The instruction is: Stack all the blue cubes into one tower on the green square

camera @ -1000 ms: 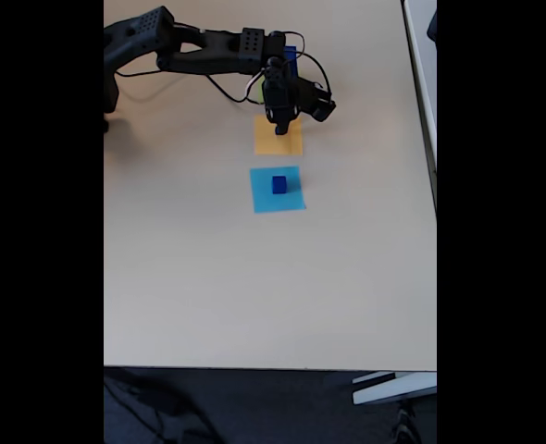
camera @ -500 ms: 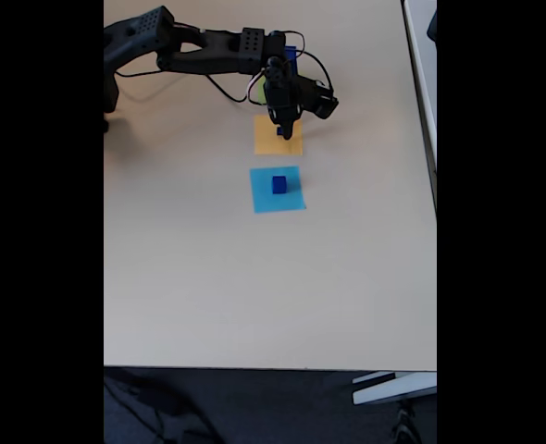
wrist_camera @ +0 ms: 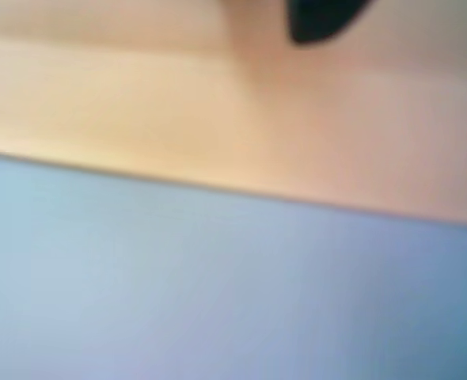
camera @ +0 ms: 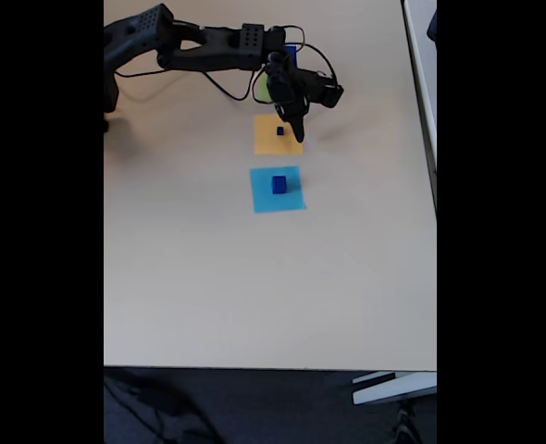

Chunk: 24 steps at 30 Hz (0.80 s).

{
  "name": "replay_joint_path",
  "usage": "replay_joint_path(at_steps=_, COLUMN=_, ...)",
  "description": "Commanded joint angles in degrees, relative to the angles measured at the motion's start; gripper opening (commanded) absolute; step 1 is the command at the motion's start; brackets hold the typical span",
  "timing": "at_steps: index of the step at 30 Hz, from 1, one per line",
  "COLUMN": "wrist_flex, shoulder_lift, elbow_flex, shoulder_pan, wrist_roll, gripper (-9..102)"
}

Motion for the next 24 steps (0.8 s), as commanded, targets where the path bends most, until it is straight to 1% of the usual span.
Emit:
replay_joint_path(at_steps=1, wrist_flex=-0.9, shoulder_lift=8.1, elbow_flex=-4.8, shoulder_pan=1.7, wrist_roll=-2.1, gripper=25)
replay_joint_path(at_steps=7, wrist_flex=1.3, shoulder_lift=11.8, elbow_flex=-5.2, shoulder_pan=6.9, wrist_roll=-4.5, gripper=26)
replay_joint_path(at_steps=13, wrist_flex=3.1, shoulder_lift=12.0, elbow_flex=-4.5, shoulder_pan=11.6, wrist_roll=-6.8, gripper=26)
replay_joint_path(at_steps=24, wrist_flex=4.4, shoulder_lift=5.2, elbow_flex=-4.4, shoulder_pan=14.1, wrist_roll=-6.1, gripper=25)
